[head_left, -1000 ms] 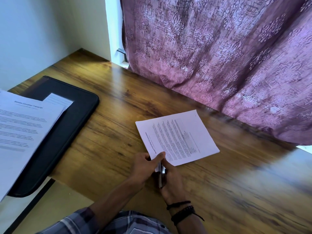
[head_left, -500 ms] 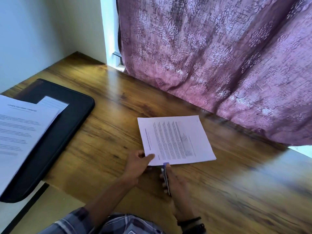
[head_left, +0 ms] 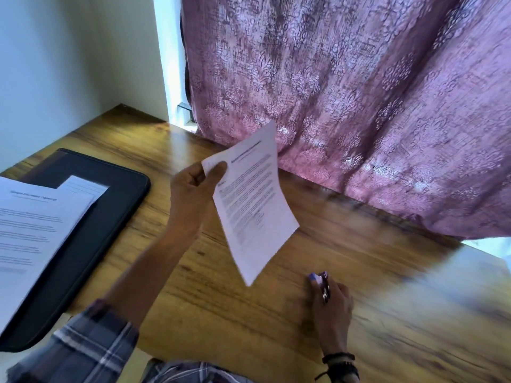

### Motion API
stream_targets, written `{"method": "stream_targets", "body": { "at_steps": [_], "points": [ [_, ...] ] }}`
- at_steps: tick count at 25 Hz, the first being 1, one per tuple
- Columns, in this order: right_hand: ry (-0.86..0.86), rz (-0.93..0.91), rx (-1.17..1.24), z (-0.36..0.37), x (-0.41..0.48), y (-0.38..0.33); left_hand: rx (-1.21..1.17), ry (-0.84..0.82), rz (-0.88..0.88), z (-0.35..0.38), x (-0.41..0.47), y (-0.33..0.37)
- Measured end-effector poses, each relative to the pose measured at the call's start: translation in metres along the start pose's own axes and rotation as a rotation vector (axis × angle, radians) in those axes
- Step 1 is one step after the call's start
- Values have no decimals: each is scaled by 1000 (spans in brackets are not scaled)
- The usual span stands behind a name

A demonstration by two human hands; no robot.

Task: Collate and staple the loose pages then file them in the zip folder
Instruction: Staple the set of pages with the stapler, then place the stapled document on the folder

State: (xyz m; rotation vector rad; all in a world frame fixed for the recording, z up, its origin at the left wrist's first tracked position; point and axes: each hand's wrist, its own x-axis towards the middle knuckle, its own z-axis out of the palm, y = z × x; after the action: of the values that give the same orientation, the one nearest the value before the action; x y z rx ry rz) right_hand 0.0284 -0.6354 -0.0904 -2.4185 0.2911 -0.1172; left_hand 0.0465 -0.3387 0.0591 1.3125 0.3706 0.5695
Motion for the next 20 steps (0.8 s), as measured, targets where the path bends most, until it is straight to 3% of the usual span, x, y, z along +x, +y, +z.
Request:
{"method": "stream_targets", "body": {
  "at_steps": [5, 8, 13, 16, 20],
  "points": [
    [-77, -80, -157, -4, 13, -2, 15, -81, 163, 4, 3, 33],
    [-176, -121, 24, -9, 18, -28, 66, -152, 193, 3, -6, 43],
    [-348, -386, 348, -12, 6, -77, 103, -207, 202, -8, -31, 63],
    [-505, -406, 521, -6, -6, -98, 126, -159, 199, -27, -45, 73],
    [-619, -453, 571, -1, -35, -114, 136, -27, 143, -68, -66, 77]
  ]
}}
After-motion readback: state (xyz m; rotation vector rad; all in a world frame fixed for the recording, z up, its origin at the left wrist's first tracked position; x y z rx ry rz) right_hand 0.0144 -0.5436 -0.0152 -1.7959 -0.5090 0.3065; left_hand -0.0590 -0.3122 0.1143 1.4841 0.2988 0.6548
